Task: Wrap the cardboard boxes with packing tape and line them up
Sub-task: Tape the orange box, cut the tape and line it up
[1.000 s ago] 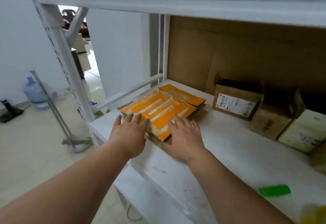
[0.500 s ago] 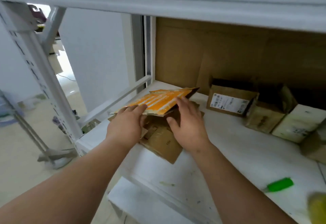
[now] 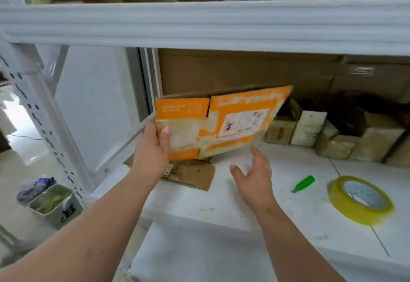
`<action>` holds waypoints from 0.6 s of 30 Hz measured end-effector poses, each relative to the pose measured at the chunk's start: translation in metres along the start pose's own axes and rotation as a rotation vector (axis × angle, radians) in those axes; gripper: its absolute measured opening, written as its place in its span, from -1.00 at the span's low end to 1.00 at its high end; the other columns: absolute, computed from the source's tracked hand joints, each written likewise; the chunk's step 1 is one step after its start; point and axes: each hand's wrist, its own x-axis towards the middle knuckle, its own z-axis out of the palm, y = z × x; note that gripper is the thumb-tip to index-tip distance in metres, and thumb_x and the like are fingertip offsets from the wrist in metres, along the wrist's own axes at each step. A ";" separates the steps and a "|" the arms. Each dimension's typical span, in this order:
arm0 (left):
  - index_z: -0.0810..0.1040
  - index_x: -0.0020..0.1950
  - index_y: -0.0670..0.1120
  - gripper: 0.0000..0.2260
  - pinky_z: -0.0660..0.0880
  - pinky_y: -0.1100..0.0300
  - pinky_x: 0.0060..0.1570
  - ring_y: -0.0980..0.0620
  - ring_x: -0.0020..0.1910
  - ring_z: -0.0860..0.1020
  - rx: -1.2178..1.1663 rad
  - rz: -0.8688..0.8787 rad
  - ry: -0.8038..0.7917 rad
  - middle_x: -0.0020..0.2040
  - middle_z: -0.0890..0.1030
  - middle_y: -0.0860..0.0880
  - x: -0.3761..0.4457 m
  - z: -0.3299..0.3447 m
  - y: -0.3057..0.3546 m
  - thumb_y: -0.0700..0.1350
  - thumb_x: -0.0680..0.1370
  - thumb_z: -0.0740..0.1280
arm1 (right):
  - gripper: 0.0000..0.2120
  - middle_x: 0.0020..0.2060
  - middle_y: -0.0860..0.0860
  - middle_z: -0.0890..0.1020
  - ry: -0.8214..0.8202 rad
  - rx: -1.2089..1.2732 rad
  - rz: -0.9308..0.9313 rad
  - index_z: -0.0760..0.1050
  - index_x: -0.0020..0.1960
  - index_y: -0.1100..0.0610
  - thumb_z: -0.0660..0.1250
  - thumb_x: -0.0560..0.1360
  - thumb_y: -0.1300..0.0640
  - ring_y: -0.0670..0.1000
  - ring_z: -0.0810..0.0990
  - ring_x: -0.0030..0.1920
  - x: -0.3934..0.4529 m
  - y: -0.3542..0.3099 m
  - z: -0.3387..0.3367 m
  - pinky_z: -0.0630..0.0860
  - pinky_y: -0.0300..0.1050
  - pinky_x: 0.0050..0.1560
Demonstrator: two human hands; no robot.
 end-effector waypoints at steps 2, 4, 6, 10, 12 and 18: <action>0.39 0.04 -0.06 -0.83 0.30 0.29 -0.31 0.15 -0.20 0.45 -0.009 -0.005 -0.074 -0.15 0.49 0.06 -0.013 0.004 0.000 0.01 0.69 0.11 | -0.27 0.47 0.12 0.26 0.164 0.086 0.055 0.15 0.56 0.06 0.43 0.50 0.13 0.14 0.22 0.47 -0.008 0.004 -0.021 0.18 0.05 0.47; 0.40 0.06 -0.10 -0.78 0.38 0.22 -0.25 0.10 -0.18 0.47 -0.007 -0.007 -0.128 -0.12 0.52 -0.01 -0.025 0.009 -0.002 0.04 0.69 0.10 | -0.24 0.44 0.12 0.30 0.307 0.153 0.071 0.16 0.54 0.08 0.46 0.46 0.19 0.14 0.24 0.46 -0.015 0.009 -0.043 0.21 0.12 0.48; 0.38 0.08 -0.15 -0.70 0.41 0.09 -0.18 0.02 -0.17 0.48 -0.011 -0.035 -0.153 -0.06 0.54 -0.13 -0.035 0.016 -0.005 0.07 0.68 0.09 | -0.23 0.41 0.06 0.35 0.376 0.226 0.059 0.14 0.55 0.04 0.46 0.46 0.21 0.09 0.29 0.45 -0.021 0.014 -0.066 0.24 0.12 0.47; 0.33 0.07 -0.12 -0.72 0.39 0.03 -0.13 0.00 -0.14 0.46 -0.051 -0.106 -0.165 -0.03 0.52 -0.15 -0.051 0.031 -0.002 0.09 0.68 0.06 | -0.33 0.13 -0.26 0.52 0.284 0.434 0.017 0.14 0.45 -0.26 0.39 0.54 0.18 -0.26 0.52 0.10 -0.030 0.023 -0.100 0.47 -0.16 0.16; 0.29 0.17 -0.07 -0.75 0.45 -0.03 0.02 -0.03 -0.04 0.48 -0.092 -0.150 -0.170 0.02 0.51 -0.10 -0.057 0.041 0.000 0.10 0.68 0.06 | -0.41 0.15 -0.18 0.56 0.279 0.475 0.016 0.16 0.34 -0.31 0.38 0.55 0.16 -0.25 0.55 0.09 -0.031 0.033 -0.114 0.54 -0.20 0.04; 0.22 0.32 0.29 -0.77 0.51 -0.22 0.20 -0.12 0.16 0.57 -0.357 -0.276 -0.204 0.22 0.55 -0.09 -0.081 0.085 0.027 0.08 0.68 0.13 | -0.49 0.13 -0.12 0.61 0.163 0.498 0.025 0.19 0.25 -0.37 0.37 0.56 0.09 -0.16 0.64 0.08 -0.041 0.059 -0.151 0.59 -0.28 -0.14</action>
